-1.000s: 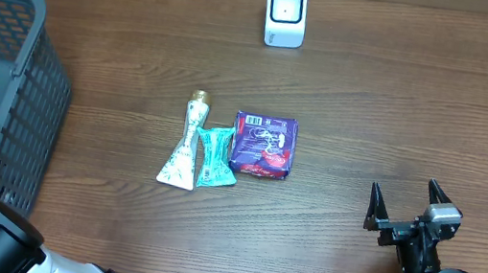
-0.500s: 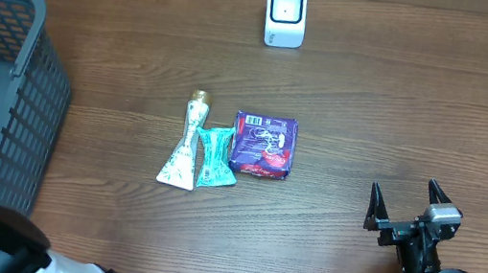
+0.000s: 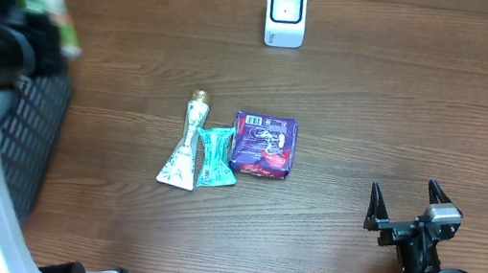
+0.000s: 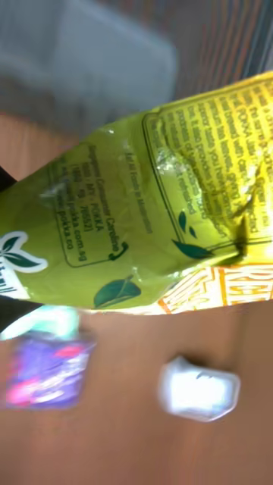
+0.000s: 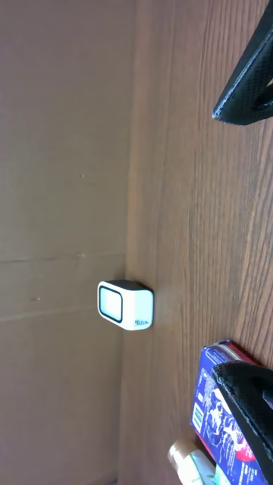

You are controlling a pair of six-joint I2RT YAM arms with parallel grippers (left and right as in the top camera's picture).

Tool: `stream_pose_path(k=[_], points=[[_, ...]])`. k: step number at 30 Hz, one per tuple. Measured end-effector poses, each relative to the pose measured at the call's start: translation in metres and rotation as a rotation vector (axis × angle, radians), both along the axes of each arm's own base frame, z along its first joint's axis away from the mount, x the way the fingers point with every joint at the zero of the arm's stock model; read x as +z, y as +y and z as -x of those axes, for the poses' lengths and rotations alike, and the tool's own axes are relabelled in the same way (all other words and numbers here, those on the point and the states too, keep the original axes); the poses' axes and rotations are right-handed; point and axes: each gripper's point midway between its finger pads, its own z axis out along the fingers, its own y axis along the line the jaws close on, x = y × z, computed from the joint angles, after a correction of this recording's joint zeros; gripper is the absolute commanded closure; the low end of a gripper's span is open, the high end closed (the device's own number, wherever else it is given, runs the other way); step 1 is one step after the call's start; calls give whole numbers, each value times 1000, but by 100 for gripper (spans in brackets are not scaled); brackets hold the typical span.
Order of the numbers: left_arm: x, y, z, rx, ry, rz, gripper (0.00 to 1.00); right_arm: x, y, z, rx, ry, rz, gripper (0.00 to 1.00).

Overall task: Scan the item barcode
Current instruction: 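Carry the tea pouch out and set it left of the white tube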

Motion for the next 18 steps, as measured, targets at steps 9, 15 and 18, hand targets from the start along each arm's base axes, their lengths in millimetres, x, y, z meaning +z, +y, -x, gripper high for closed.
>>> stream_pose_path(k=[9,15,18], points=[[-95,-74,11,-276,349,-22,96,0,0,0,0,0,0,0],[-175,-69,2,-257,490,-97,96,0,0,0,0,-1,0,0],[-213,-62,-5,-230,504,-129,96,0,0,0,0,-1,-1,0]])
